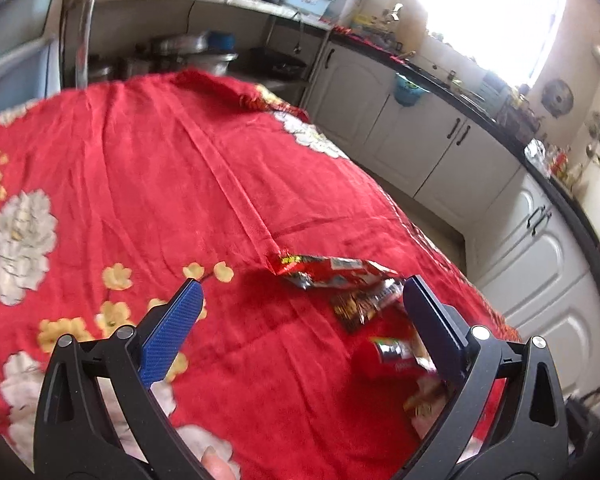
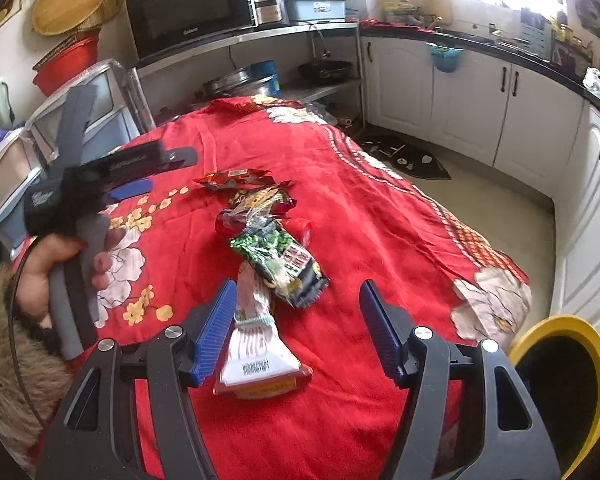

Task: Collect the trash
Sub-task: 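Grasp a red wrapper with the left gripper while the right grasps the green snack bag, then carry the red wrapper and green snack bag in both grippers over the bin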

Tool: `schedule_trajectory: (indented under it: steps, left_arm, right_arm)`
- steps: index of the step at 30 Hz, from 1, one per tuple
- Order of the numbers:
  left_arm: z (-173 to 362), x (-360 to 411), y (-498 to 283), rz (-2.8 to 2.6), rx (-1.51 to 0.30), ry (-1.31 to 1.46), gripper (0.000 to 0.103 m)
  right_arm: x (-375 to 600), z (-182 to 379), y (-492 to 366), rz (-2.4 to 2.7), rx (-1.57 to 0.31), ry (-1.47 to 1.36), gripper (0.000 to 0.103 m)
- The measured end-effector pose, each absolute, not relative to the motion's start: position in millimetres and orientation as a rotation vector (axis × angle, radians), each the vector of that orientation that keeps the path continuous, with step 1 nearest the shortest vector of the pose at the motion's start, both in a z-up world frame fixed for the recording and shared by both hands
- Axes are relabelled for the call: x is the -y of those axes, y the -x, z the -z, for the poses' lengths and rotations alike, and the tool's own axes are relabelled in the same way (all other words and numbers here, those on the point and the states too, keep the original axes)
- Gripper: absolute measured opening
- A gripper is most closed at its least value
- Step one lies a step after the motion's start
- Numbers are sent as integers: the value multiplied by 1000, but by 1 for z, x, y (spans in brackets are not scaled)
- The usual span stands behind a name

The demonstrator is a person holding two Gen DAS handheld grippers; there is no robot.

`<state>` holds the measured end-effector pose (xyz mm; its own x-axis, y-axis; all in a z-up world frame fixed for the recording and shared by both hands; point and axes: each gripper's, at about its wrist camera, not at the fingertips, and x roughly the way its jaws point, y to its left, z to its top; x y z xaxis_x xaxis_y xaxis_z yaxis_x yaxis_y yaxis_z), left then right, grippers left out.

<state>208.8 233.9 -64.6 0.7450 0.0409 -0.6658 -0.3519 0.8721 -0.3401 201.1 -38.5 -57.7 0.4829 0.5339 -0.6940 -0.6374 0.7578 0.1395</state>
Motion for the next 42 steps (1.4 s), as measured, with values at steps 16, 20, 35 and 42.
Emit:
schedule_trajectory:
  steps: [16,20,35,42]
  left_arm:
    - [101,-258,-257,-281,-779,651,67]
    - [102,-257,-258,-294,-792,641,36]
    - [107,-257,-224,-152,-804,773,0]
    - [84,-250,-198,-125,-745,757,0]
  right_arm:
    - [-5,87,-236,-755,-890,200,46]
    - [3,88,-236,-768,-897,158,40]
    - [60,82,-229,-704,-921,-5,36]
    - [77,73,-219,-695,-894,-30,36]
